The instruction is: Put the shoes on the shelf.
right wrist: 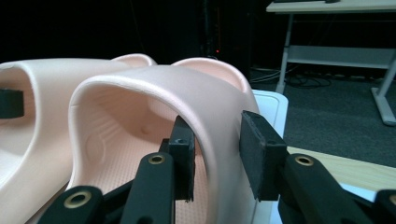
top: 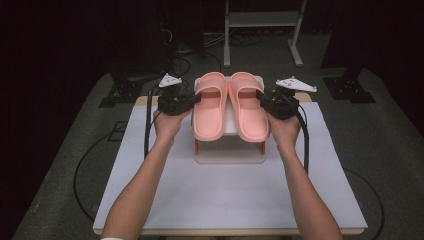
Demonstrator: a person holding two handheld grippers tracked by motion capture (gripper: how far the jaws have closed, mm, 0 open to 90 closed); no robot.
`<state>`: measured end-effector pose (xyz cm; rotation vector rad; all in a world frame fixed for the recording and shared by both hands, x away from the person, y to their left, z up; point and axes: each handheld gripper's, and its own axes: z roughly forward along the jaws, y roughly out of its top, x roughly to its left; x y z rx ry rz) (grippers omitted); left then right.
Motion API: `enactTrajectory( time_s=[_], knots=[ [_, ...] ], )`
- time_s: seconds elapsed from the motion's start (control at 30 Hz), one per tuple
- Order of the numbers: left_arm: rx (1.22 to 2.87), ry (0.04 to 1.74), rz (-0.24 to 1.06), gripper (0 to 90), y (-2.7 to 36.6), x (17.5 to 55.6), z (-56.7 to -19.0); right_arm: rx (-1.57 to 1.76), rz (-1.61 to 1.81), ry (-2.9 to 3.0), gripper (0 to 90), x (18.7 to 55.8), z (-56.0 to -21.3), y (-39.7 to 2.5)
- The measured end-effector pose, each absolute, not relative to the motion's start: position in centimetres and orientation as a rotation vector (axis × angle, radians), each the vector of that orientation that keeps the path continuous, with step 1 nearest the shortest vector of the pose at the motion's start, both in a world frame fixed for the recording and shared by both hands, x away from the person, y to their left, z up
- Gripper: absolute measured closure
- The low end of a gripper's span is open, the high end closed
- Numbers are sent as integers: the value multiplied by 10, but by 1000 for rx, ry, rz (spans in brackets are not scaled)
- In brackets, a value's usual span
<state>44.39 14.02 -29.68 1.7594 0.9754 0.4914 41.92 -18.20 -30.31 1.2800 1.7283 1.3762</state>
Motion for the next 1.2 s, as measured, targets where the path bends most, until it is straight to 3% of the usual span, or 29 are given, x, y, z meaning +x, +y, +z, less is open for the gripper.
enactTrajectory(
  time_s=[0.5, 1.2],
  knots=[
    [1728, 1000, 453, 656, 142, 448, -301, 1343, 1308, 1695, 689, 428, -306, -181],
    [1720, 999, 467, 654, 134, 458, -300, 1345, 1266, 1731, 652, 441, -300, -163]
  ],
)
